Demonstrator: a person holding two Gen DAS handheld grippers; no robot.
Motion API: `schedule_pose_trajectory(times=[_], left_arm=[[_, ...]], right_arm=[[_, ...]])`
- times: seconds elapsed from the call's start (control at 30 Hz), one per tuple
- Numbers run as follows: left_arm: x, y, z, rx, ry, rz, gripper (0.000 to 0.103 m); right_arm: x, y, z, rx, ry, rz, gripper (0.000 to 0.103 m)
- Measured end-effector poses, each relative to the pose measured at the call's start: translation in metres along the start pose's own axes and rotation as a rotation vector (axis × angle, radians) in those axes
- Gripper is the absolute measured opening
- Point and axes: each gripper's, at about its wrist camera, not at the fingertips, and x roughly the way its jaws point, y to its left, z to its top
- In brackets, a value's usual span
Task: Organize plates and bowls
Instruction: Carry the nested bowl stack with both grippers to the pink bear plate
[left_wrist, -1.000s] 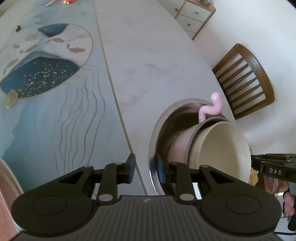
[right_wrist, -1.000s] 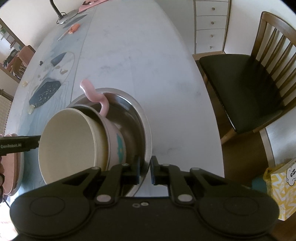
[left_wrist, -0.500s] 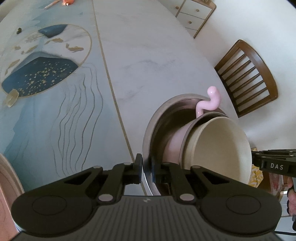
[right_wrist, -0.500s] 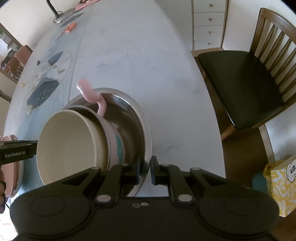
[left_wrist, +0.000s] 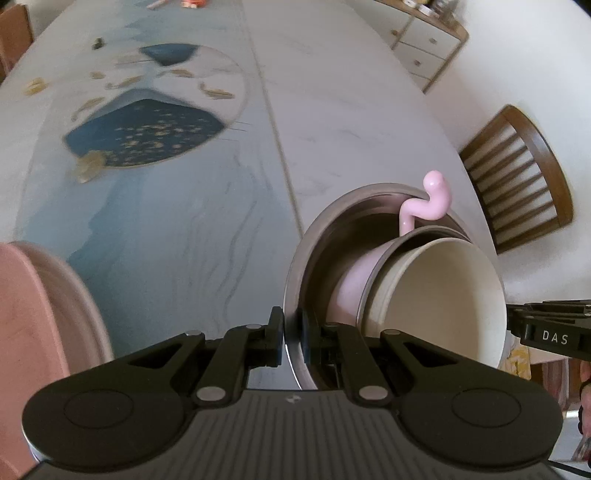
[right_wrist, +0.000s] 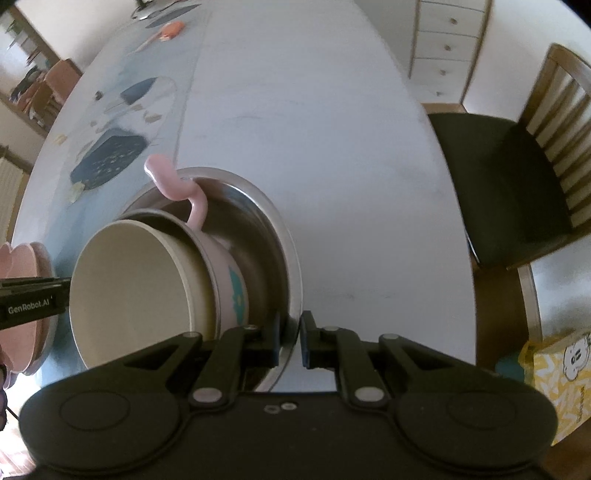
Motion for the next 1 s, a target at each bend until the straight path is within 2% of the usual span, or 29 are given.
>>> schedule_pose_trajectory(times=[0.53, 1.0], left_arm=[[-0.082, 0.092, -0.013, -0.207, -0.097, 0.123, 0.009], [-0.134, 0.177, -0.052, -0.380, -0.145, 0.252, 0.009]], right_arm=[[-0.007, 0.117, 0.037, -0.227, -0.005, 0.091, 0.011], [0.017, 0.230, 0.049, -0.408, 0.022, 0.191, 0.011]])
